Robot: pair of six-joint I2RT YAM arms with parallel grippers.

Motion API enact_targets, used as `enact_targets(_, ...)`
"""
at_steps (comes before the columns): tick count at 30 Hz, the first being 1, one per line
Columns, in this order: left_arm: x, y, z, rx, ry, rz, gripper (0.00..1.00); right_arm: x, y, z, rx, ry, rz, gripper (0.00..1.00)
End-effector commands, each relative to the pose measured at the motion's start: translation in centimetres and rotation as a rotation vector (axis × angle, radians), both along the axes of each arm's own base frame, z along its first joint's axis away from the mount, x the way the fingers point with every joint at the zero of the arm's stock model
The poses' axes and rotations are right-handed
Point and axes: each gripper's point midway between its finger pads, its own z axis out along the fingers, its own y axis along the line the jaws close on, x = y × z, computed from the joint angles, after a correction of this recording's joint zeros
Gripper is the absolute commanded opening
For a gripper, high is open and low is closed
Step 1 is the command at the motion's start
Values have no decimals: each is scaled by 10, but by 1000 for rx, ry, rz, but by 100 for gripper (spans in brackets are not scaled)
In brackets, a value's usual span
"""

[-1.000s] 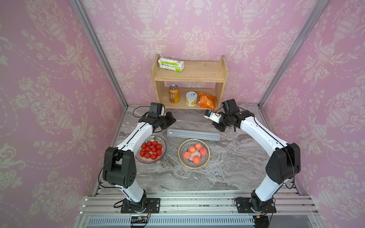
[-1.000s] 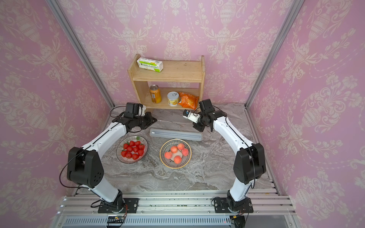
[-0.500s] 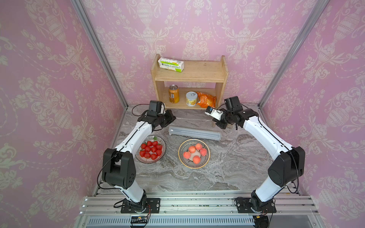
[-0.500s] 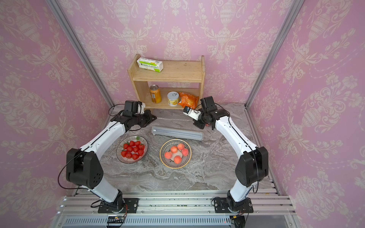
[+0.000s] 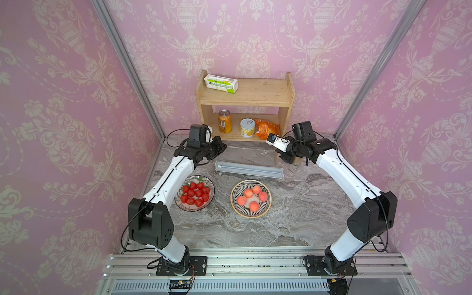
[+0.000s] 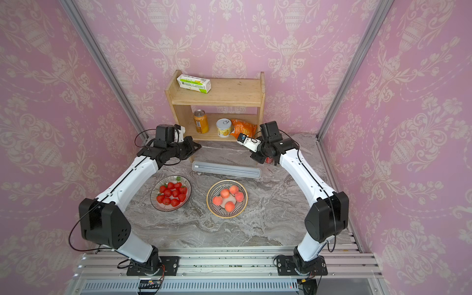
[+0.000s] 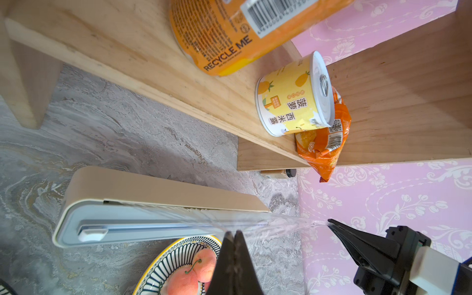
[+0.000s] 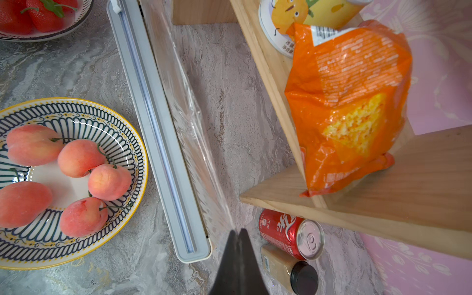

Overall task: Wrap the plate with plastic wrap
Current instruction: Pull the plastic wrap from the plastic wrap cutting box.

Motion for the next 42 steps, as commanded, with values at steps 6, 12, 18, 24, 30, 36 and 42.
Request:
enact_targets(6, -1, 0, 40, -14, -92, 5, 0, 4, -1, 41, 34, -97, -22, 0)
enact_targets(12, -1, -1, 44, -14, -99, 3, 0, 5, 0, 47, 36, -111, -22, 0)
enact_targets(18, -2, -1, 49, -16, -108, 3, 0, 6, 1, 52, 36, -125, -23, 0)
enact_targets(24, -2, -2, 55, -16, -119, 1, 0, 7, 2, 57, 39, -135, -22, 0)
enact_targets(30, -3, -3, 61, -13, -131, -4, 0, 6, 1, 63, 37, -150, -25, 0)
enact_targets(36, -3, -3, 64, -12, -137, -4, 0, 7, 1, 65, 33, -157, -27, 0)
enact_targets(42, -4, -3, 69, -11, -148, -1, 0, 10, 1, 70, 34, -175, -33, 0)
